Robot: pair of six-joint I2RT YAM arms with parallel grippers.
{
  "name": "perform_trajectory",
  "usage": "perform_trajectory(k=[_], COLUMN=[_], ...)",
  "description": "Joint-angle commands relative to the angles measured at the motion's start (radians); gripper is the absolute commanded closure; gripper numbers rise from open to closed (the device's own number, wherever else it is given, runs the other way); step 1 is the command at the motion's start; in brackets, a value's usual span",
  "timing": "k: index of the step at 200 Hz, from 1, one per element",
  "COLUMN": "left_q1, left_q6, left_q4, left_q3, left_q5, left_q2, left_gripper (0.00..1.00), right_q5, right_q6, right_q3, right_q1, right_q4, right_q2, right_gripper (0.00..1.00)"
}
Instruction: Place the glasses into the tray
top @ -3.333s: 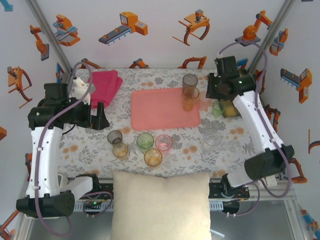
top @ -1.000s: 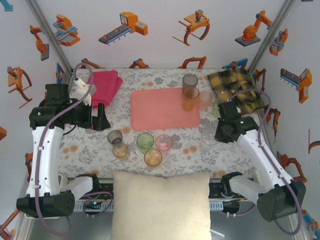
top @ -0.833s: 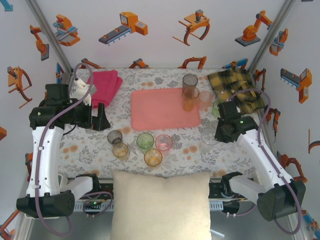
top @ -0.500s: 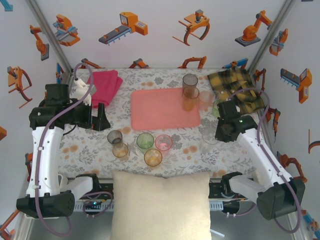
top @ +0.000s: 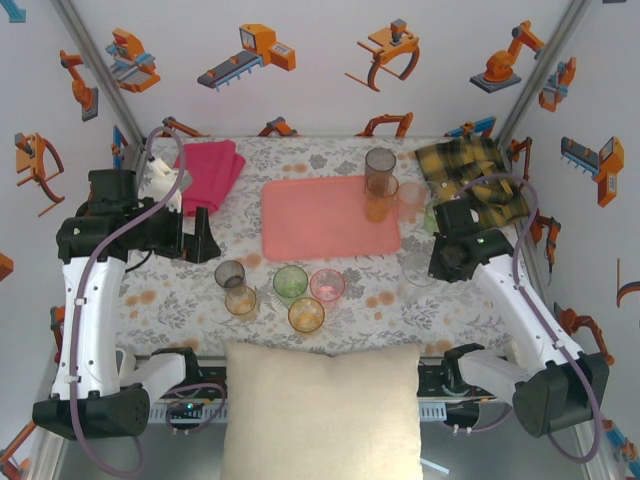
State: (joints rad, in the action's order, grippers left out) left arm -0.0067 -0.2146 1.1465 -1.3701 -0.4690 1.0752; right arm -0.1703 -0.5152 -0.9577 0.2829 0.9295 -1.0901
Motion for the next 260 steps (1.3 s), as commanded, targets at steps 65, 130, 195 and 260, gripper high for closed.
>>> perform_trajectory(k=[65, 130, 195, 260], left_q1=[-0.003, -0.004, -0.003, 0.001], left_q6=[0.008, 0.007, 0.007, 0.008], left_q4=[0.005, 0.008, 0.012, 0.016], left_q3=[0.009, 0.005, -0.010, -0.015], left_q5=[-0.014, -0.011, -0.008, -0.008], left_q2=[-0.026, -0.026, -0.014, -0.008], left_gripper=[0.03, 0.03, 0.03, 0.03], right_q5=[0.012, 0.018, 0.055, 0.063], right_q6=[0.040, 0.071, 0.103, 0.130], right_q3=[-0.097, -0.206, -0.381, -0.487], right_q1=[-0.001, -0.001, -0.001, -0.001], right_q4=[0.058, 0.065, 0.000, -0.082], right_q2=[-0.004, -0.045, -0.200, -0.363], right_gripper=[1.00, 1.00, 1.00, 1.00])
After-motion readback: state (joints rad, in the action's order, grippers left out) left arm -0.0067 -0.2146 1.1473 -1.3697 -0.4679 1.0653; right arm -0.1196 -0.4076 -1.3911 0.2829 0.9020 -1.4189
